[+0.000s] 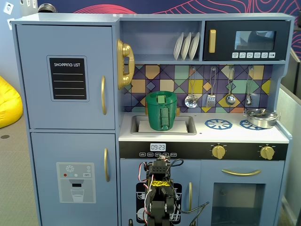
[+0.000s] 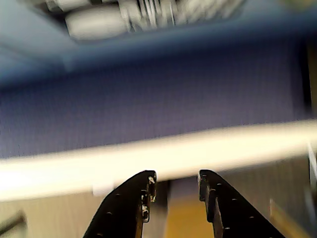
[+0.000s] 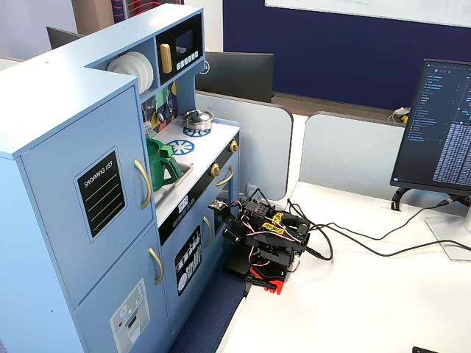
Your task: Close the left cabinet door
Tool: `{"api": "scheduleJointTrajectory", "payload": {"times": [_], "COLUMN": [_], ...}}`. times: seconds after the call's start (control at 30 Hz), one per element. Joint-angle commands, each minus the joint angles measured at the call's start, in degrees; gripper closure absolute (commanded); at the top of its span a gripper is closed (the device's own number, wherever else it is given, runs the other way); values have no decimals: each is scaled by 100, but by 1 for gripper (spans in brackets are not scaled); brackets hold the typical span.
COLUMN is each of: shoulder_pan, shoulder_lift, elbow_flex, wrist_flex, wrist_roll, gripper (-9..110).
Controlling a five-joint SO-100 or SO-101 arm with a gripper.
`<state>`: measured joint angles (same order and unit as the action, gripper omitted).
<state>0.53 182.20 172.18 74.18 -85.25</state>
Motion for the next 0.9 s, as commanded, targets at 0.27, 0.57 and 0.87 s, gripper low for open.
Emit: {"api": "scheduleJointTrajectory", "payload": {"times": [0.27, 0.57, 0.87], "shoulder_pan": [-88, -97, -97], "shoulder_lift": [-9, -9, -9], "elbow_flex": [-44, -44, -44], "wrist_flex": [1336, 1362, 1362], "wrist_roll": [53, -141, -141], "gripper": [101, 101, 101]}}
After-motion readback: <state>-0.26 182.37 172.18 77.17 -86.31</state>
